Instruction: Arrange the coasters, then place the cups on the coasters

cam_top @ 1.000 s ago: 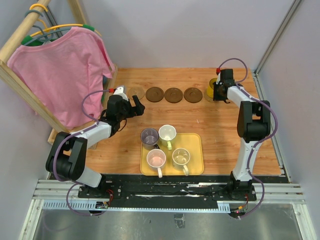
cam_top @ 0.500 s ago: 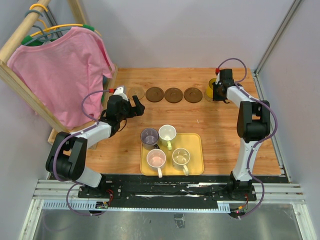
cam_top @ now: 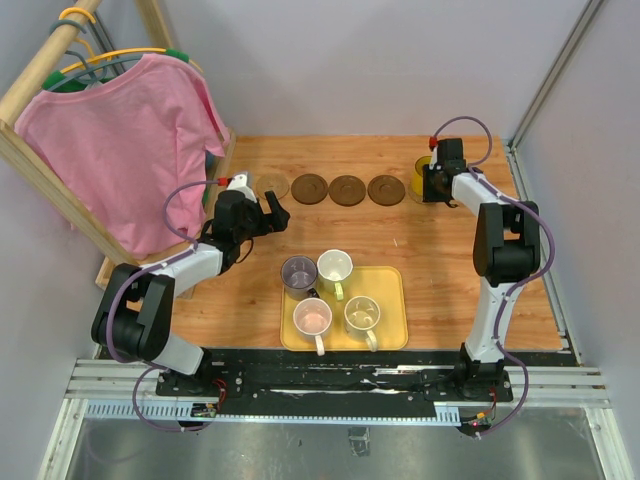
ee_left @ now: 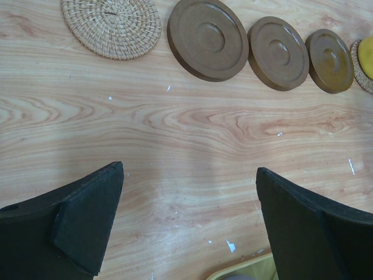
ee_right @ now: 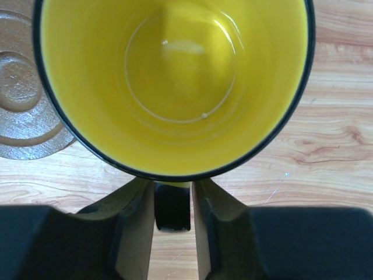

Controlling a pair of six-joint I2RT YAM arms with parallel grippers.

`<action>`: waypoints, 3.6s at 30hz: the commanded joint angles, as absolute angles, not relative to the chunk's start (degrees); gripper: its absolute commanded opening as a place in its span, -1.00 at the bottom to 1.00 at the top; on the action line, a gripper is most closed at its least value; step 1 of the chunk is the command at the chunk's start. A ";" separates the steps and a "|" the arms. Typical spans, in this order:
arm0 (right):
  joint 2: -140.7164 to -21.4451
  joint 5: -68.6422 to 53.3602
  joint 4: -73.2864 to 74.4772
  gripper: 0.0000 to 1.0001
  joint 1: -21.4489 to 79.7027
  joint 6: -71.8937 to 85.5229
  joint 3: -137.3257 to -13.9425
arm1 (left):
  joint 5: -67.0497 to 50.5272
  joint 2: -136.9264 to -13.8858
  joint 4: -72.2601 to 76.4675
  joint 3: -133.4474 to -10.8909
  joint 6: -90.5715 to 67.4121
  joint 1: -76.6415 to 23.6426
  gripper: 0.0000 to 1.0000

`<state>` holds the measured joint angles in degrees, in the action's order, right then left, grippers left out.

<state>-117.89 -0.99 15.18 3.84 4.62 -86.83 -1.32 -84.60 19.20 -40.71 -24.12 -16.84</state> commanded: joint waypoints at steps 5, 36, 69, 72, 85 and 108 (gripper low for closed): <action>-115.04 -0.36 15.12 -0.15 5.07 4.99 -86.27 | -1.67 -84.37 20.30 -40.17 -24.26 -16.61 0.99; -70.98 -6.80 20.27 0.41 17.00 13.52 -52.39 | -4.40 -80.91 18.44 -38.51 -23.48 -16.61 0.99; -60.41 -6.90 20.08 0.64 47.69 17.69 -45.28 | -7.71 -75.70 18.81 -32.15 -24.52 -18.08 0.99; -57.39 -5.32 21.28 0.80 49.06 19.40 -43.79 | -8.03 -75.43 19.11 -31.57 -24.64 -18.18 0.99; -52.47 -3.82 29.46 0.97 56.14 26.63 -37.28 | -7.84 -72.14 19.60 -27.77 -25.18 -18.58 0.99; -66.01 7.68 29.26 0.15 63.36 34.18 -36.28 | -8.33 -72.74 21.25 -25.85 -25.62 -19.05 0.99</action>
<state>-65.49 3.14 28.82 62.52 31.83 -36.99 -7.66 -72.79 18.61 -26.55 -25.58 -18.63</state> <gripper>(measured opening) 0.617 0.994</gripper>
